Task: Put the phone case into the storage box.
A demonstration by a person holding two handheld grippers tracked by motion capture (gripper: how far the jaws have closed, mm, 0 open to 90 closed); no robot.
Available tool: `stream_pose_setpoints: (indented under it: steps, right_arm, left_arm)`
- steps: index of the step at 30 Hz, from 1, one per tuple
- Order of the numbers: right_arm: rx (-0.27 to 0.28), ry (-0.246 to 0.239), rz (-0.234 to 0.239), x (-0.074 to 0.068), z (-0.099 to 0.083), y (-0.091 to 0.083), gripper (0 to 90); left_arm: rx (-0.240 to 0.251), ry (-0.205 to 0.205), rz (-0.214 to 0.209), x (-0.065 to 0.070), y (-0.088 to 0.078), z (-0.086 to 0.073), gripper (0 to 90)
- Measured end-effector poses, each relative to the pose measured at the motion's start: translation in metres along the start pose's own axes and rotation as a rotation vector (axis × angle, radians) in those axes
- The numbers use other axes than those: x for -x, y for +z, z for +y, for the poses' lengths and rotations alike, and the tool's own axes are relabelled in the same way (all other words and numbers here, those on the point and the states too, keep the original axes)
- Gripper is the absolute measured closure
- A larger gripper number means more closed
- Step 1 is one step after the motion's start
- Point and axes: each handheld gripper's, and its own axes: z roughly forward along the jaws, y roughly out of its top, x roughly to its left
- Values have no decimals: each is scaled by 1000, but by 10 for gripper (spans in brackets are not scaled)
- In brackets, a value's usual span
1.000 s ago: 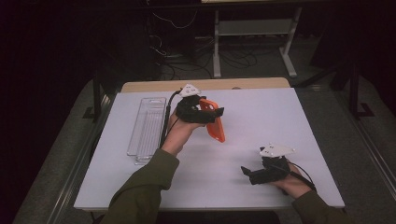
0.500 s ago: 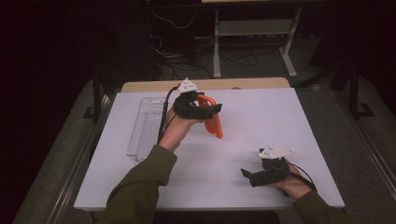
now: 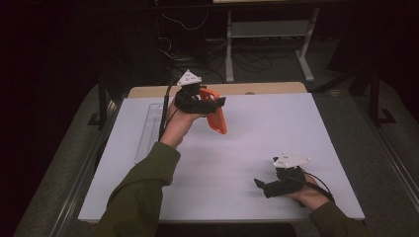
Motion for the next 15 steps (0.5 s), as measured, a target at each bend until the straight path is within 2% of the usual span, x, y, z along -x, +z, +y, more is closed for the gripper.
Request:
stream_pose_setpoints:
  steps: [15]
  right_arm:
    - [0, -8, 3, -1, 1, 0, 0]
  left_arm:
    - [7, 23, 91, -27, -13, 12, 143]
